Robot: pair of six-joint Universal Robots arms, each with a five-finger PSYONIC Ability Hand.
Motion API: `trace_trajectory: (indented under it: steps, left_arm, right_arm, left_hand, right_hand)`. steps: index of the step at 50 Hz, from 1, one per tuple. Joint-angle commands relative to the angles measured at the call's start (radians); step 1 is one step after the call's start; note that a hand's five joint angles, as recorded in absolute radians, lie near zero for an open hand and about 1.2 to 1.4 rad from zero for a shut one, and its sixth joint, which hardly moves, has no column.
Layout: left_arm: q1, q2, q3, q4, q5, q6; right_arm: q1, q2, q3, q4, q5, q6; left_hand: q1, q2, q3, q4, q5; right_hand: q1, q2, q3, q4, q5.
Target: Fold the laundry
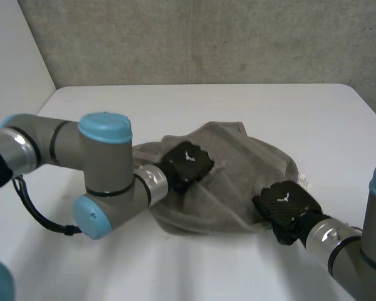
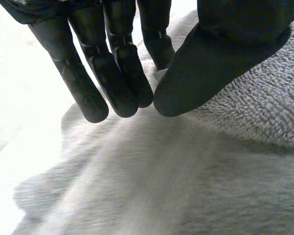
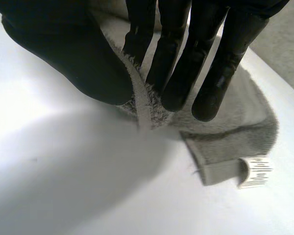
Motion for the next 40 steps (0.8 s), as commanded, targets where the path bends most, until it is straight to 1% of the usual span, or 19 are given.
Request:
trace_trajectory:
  steps: [1, 9, 13, 17, 19, 22, 25, 27, 28, 29, 30, 31, 32, 33, 35, 36, 37, 38, 40]
  left_arm:
    - [0.010, 0.140, -0.043, 0.004, -0.112, -0.002]
    - [0.016, 0.349, -0.244, -0.010, -0.243, -0.002]
    - [0.014, 0.413, -0.355, -0.050, -0.302, 0.009]
    - [0.013, 0.404, -0.387, -0.087, -0.312, 0.041]
    - [0.010, 0.389, -0.389, -0.096, -0.316, 0.066]
    - [0.016, 0.323, -0.364, -0.096, -0.316, 0.115]
    - [0.017, 0.252, -0.250, -0.076, -0.325, 0.138]
    - [0.019, 0.223, -0.166, -0.056, -0.341, 0.135]
    - [0.022, 0.203, -0.077, -0.032, -0.354, 0.132]
    - [0.024, 0.191, 0.032, 0.008, -0.362, 0.123]
    - [0.024, 0.191, 0.033, 0.008, -0.362, 0.123]
    - [0.024, 0.185, 0.153, 0.067, -0.367, 0.103]
    - [0.024, 0.183, 0.250, 0.139, -0.368, 0.069]
    - [0.024, 0.183, 0.251, 0.140, -0.368, 0.069]
    - [0.024, 0.197, 0.396, 0.340, -0.378, -0.021]
    - [0.024, 0.197, 0.397, 0.341, -0.378, -0.022]
    - [0.024, 0.215, 0.417, 0.429, -0.385, -0.060]
    - [0.024, 0.215, 0.417, 0.430, -0.385, -0.060]
    - [0.025, 0.267, 0.400, 0.554, -0.408, -0.081]
  right_arm:
    - [-0.023, -0.010, -0.086, 0.010, 0.008, 0.002]
    - [-0.008, -0.033, -0.194, 0.107, 0.004, 0.004]
    - [-0.001, -0.007, -0.258, 0.258, -0.007, -0.010]
    - [0.026, 0.073, -0.312, 0.366, -0.004, -0.076]
    - [0.067, 0.152, -0.384, 0.456, 0.021, -0.197]
    - [0.078, 0.177, -0.428, 0.481, 0.031, -0.252]
    - [0.084, 0.220, -0.559, 0.461, 0.084, -0.302]
    - [0.089, 0.263, -0.730, 0.383, 0.161, -0.295]
    - [0.089, 0.263, -0.731, 0.383, 0.162, -0.295]
    - [0.092, 0.275, -0.822, 0.310, 0.194, -0.295]
    - [0.092, 0.278, -0.915, 0.218, 0.223, -0.297]
    - [0.092, 0.279, -0.916, 0.217, 0.223, -0.297]
    - [0.092, 0.277, -0.988, 0.099, 0.240, -0.300]
    - [0.092, 0.277, -0.988, 0.098, 0.240, -0.300]
    - [0.097, 0.254, -1.040, -0.171, 0.245, -0.302]
    - [0.097, 0.254, -1.040, -0.172, 0.245, -0.302]
    - [0.097, 0.230, -1.028, -0.294, 0.240, -0.306]
    - [0.098, 0.201, -1.002, -0.395, 0.243, -0.308]
    - [0.098, 0.176, -0.958, -0.454, 0.238, -0.308]
  left_hand:
    - [0.224, 0.190, 0.192, 0.191, 0.200]
    - [0.224, 0.190, 0.192, 0.191, 0.200]
    - [0.224, 0.190, 0.192, 0.191, 0.200]
    - [0.224, 0.190, 0.192, 0.191, 0.200]
    - [0.224, 0.190, 0.192, 0.191, 0.200]
    - [0.224, 0.190, 0.192, 0.191, 0.200]
    - [0.224, 0.190, 0.192, 0.191, 0.200]
    - [0.224, 0.190, 0.192, 0.191, 0.200]
    - [0.224, 0.190, 0.192, 0.191, 0.200]
    - [0.224, 0.190, 0.192, 0.191, 0.200]
    - [0.224, 0.190, 0.192, 0.191, 0.200]
    - [0.224, 0.190, 0.192, 0.191, 0.200]
    - [0.224, 0.190, 0.192, 0.191, 0.200]
    - [0.224, 0.190, 0.192, 0.191, 0.200]
    - [0.224, 0.190, 0.192, 0.191, 0.200]
    - [0.224, 0.190, 0.192, 0.191, 0.200]
    - [0.224, 0.190, 0.192, 0.191, 0.200]
    - [0.224, 0.190, 0.192, 0.191, 0.200]
    - [0.224, 0.190, 0.192, 0.191, 0.200]
  right_hand:
    - [0.427, 0.224, 0.213, 0.206, 0.228]
    - [0.427, 0.224, 0.213, 0.206, 0.228]
    - [0.427, 0.224, 0.213, 0.206, 0.228]
    - [0.427, 0.224, 0.213, 0.206, 0.228]
    - [0.427, 0.224, 0.213, 0.206, 0.228]
    - [0.427, 0.224, 0.213, 0.206, 0.228]
    - [0.427, 0.224, 0.213, 0.206, 0.228]
    - [0.427, 0.224, 0.213, 0.206, 0.228]
    - [0.427, 0.224, 0.213, 0.206, 0.228]
    - [0.427, 0.224, 0.213, 0.206, 0.228]
    - [0.427, 0.224, 0.213, 0.206, 0.228]
    - [0.427, 0.224, 0.213, 0.206, 0.228]
    - [0.427, 0.224, 0.213, 0.206, 0.228]
    - [0.427, 0.224, 0.213, 0.206, 0.228]
    - [0.427, 0.224, 0.213, 0.206, 0.228]
    - [0.427, 0.224, 0.213, 0.206, 0.228]
    - [0.427, 0.224, 0.213, 0.206, 0.228]
    - [0.427, 0.224, 0.213, 0.206, 0.228]
    - [0.427, 0.224, 0.213, 0.206, 0.228]
